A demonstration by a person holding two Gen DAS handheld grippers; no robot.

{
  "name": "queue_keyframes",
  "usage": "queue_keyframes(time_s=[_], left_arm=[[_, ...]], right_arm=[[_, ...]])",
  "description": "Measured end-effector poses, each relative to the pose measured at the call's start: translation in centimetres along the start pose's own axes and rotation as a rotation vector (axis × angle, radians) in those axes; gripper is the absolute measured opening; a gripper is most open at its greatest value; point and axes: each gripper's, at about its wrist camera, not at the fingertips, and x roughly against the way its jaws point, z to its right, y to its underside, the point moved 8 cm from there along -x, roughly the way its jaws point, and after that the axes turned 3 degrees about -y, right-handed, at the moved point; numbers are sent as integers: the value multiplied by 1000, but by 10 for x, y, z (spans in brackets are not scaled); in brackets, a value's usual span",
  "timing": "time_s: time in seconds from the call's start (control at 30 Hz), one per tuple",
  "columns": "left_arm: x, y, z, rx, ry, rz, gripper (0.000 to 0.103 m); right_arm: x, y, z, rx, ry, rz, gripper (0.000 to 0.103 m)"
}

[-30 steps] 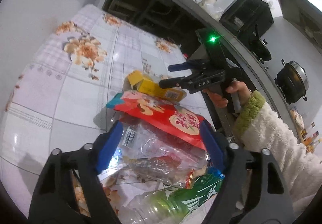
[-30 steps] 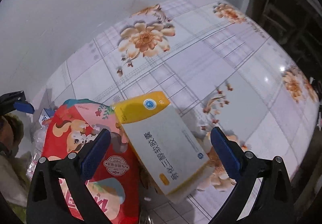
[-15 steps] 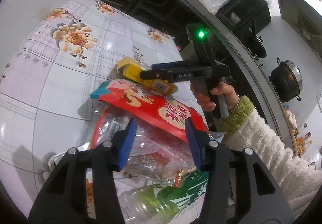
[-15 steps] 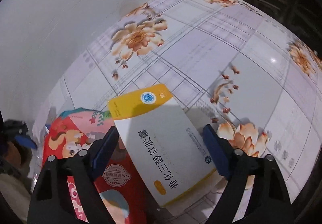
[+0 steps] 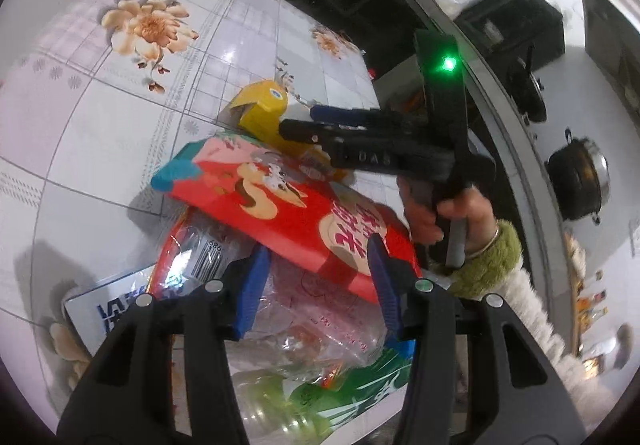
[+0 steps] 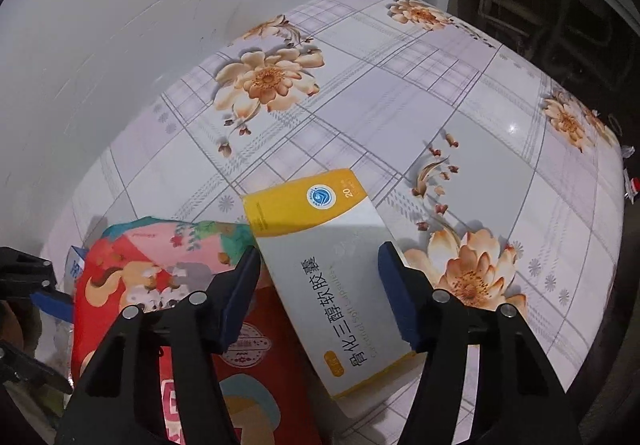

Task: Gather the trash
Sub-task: 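Grasp the yellow-white medicine box with the right tool, then lift the medicine box with the right tool while the left tool grasps the red bag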

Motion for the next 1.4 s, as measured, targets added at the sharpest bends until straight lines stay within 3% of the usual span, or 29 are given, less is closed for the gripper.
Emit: queue_keyframes(time_s=[0.2, 0.3, 0.33, 0.4, 0.47, 0.53, 0.67, 0.73, 0.83, 0.93, 1.1, 1.27, 1.4], left_arm=[[-1, -10, 12, 54, 114, 34, 46], [-8, -10, 19, 48, 87, 33, 45], [-10, -10, 22, 38, 73, 30, 42], [-16, -11, 24, 19, 36, 25, 28], [-19, -11, 25, 15, 16, 29, 19], [-19, -13, 28, 8, 25, 39, 15], [-13, -12, 29, -19, 9, 64, 7], [-10, -11, 26, -17, 3, 71, 4], [-4, -10, 20, -9, -1, 82, 3], [6, -7, 16, -3, -2, 94, 2], [28, -6, 6, 23, -13, 138, 1], [63, -14, -10, 57, -25, 242, 0], [91, -26, -19, 65, -38, 334, 0]], right_arm=[[0, 2, 4, -44, -25, 25, 58], [0, 1, 4, -51, -33, 31, 58], [0, 1, 4, -49, -31, 32, 58], [0, 1, 3, -48, -25, 31, 53], [0, 1, 4, -57, -35, 29, 36], [1, 0, 6, -75, -49, 24, 26], [2, 0, 6, -69, -37, 20, 25], [8, -2, 6, -69, -39, 34, 32], [18, -10, 7, -57, -30, 62, 72], [17, -16, 5, -13, -12, 27, 86], [-1, -17, 4, 45, 48, -63, 88], [10, -21, 14, -36, -8, -4, 88], [7, -13, 11, 1, 3, -42, 88]])
